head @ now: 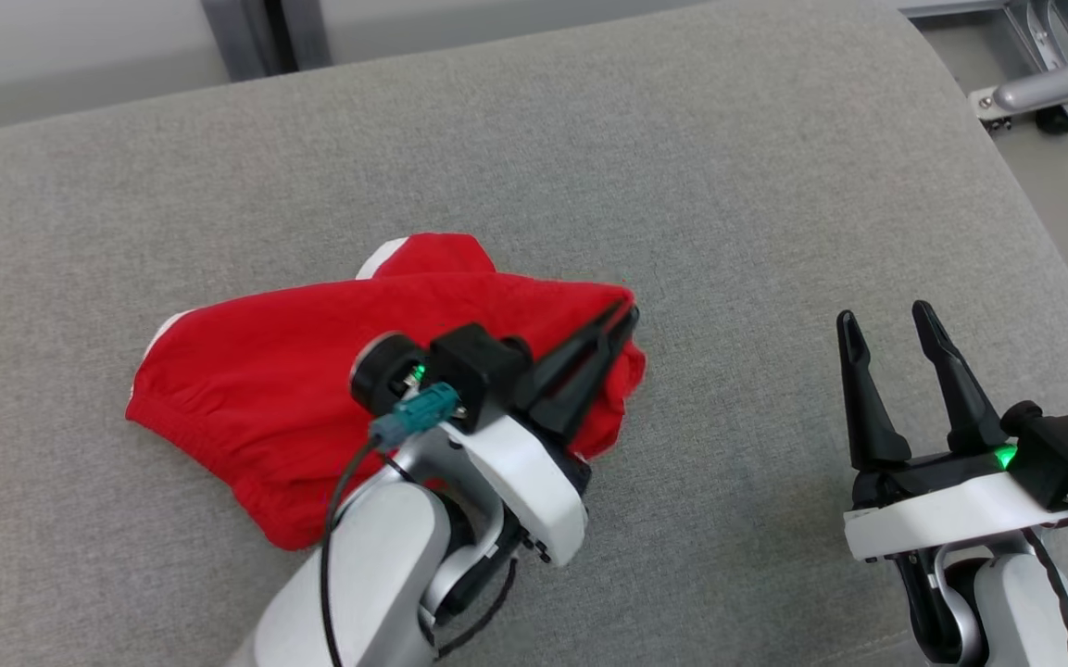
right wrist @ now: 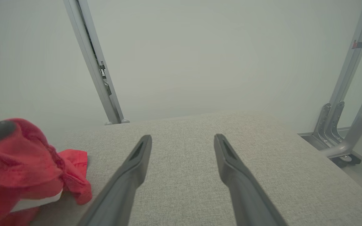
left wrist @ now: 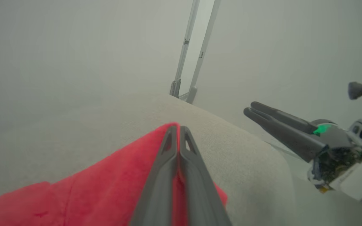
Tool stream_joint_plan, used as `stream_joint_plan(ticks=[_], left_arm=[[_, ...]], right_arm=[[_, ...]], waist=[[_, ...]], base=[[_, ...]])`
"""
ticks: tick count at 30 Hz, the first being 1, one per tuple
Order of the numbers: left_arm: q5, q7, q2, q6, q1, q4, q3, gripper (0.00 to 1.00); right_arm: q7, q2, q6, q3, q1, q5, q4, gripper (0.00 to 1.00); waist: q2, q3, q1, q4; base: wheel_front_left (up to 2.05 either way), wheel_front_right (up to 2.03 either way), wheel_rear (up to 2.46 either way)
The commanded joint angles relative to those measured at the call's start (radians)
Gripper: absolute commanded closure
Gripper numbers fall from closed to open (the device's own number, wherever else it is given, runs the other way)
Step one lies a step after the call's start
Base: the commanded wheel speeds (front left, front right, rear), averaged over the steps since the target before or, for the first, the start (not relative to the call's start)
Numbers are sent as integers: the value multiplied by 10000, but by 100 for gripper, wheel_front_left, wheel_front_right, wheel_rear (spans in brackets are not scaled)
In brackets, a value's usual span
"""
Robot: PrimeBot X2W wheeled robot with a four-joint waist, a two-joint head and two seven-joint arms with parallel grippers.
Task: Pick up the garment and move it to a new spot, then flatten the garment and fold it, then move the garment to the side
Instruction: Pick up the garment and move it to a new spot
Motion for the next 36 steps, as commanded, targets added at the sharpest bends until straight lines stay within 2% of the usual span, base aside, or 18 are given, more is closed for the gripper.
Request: stream_joint_plan(ticks=[1, 3, 4, 5, 6, 13, 26, 30, 36], left_arm=[[-112, 37, -8, -105, -22, 227, -124, 100], [-285, 70, -8, -201, -119, 540, -350, 100], [-339, 73, -11, -242, -134, 652, -441, 67], [-367, 29, 8, -286, -152, 718, -513, 24], [-411, 10, 40, -286, -150, 790, -549, 0], [-615, -407, 402, -273, 138, 346, -483, 0], [-265, -2241, 1423, 1703, 601, -559, 1830, 0], [-381, -2471, 1766, 2122, 822, -655, 2558, 0], [-454, -2607, 2405, 2448, 1483, -726, 3299, 0]], right_arm=[[-102, -56, 19, 3, -98, 82, 41, 0], [-152, -58, 19, -73, -148, 107, 106, 0], [-188, -53, 19, -90, -165, 118, 159, 0], [-211, -54, 19, -96, -188, 117, 202, 0], [-221, -59, 19, -101, -207, 109, 232, 0], [-289, -64, 19, -205, -315, -101, 415, 0], [30, -68, 19, -385, -314, -511, 77, 0], [120, -65, 19, -419, -195, -561, -32, 0], [241, -64, 19, -365, 6, -654, -141, 0]], waist=[[0, 188, 0, -58], [0, 250, 0, 44], [0, 250, 0, 99], [0, 248, 0, 163], [0, 243, 0, 234], [0, 30, 0, 941], [0, -416, 0, 2124], [0, -587, 0, 2322], [0, -881, 0, 2444]], base=[[0, 0, 0], [0, 0, 0], [0, 0, 0], [0, 0, 0], [0, 0, 0], [0, 0, 0], [0, 0, 0], [0, 0, 0], [0, 0, 0]])
